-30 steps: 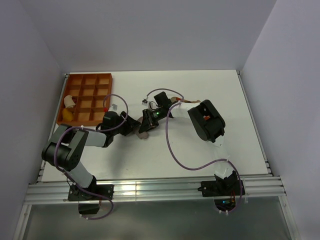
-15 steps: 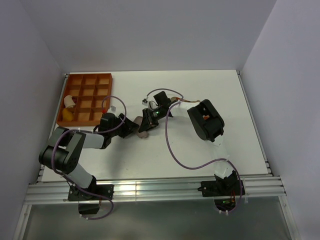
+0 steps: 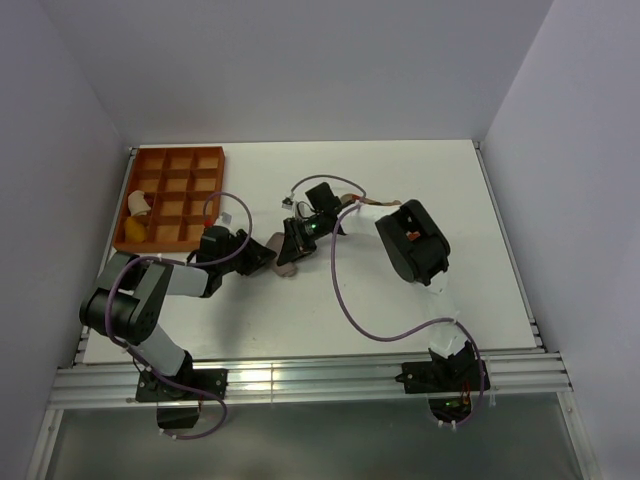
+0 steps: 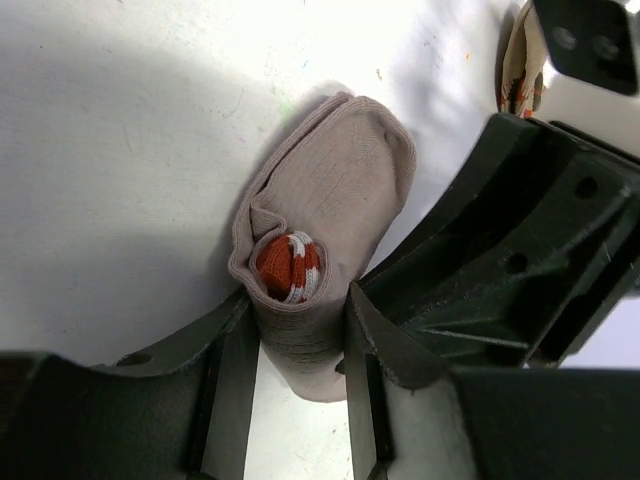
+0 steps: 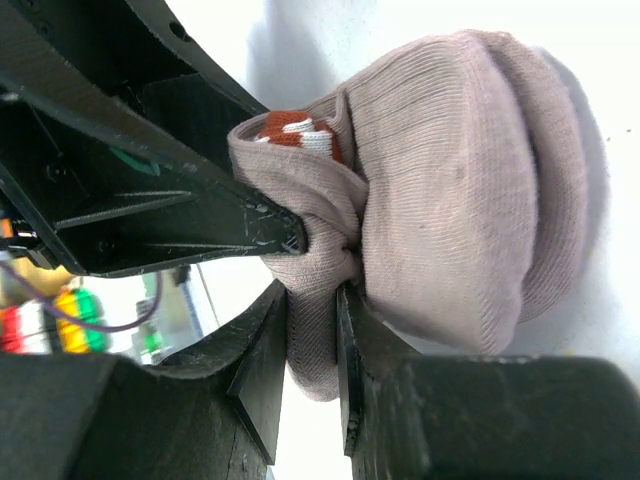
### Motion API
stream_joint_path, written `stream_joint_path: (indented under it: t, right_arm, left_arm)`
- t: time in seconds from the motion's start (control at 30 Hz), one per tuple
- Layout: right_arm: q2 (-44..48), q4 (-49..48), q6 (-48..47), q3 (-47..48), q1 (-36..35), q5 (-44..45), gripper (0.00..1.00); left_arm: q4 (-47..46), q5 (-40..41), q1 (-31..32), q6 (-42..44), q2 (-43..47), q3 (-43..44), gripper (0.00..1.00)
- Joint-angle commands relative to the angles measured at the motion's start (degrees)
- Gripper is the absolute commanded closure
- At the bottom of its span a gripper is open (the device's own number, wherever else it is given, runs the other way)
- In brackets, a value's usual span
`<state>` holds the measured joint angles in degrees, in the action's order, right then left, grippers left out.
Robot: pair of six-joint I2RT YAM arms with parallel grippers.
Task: Roll the socks
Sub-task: Roll the sock at the center of the board.
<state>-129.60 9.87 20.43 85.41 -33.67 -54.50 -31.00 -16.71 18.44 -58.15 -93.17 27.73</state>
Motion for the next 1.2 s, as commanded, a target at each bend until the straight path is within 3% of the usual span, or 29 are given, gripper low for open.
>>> stream_joint_path:
  t: [0.0,0.2,0.33,0.47,0.83,1.17]
  right_arm:
    - [5.03,-4.31,-5.83,-2.69,-0.69,12.48,0.84]
    - [19.45,-14.93,-11.36,-14.90,-2.62,23.20,0.57]
    - [28.85,-21.72,-18.38,-22.90,-6.49,31.98,0.45]
    - [32.47,-26.30,-23.67,-28.97,-10.88,41.04,0.37]
    - [29.23,-29.82,-35.18,-31.26,-23.71,59.84,0.42]
    - [21.77,-31.66,-38.44,-31.00,-29.35,67.33,0.44]
  left_arm:
    - [8.58,-2.01,0.29,1.29,-1.32,-2.15,0.96]
    - [9.56,-3.85,-0.85,-0.11,-3.69,-1.62,1.00]
    - [11.13,-5.00,-1.21,-0.65,-4.22,-1.01,1.00]
    - [14.73,-3.95,-1.39,-0.38,-2.29,-0.13,1.00]
    - [24.32,-1.13,-1.91,-0.38,-0.61,4.00,1.00]
    - [27.39,-1.92,-2.26,-0.03,-1.67,6.64,1.00]
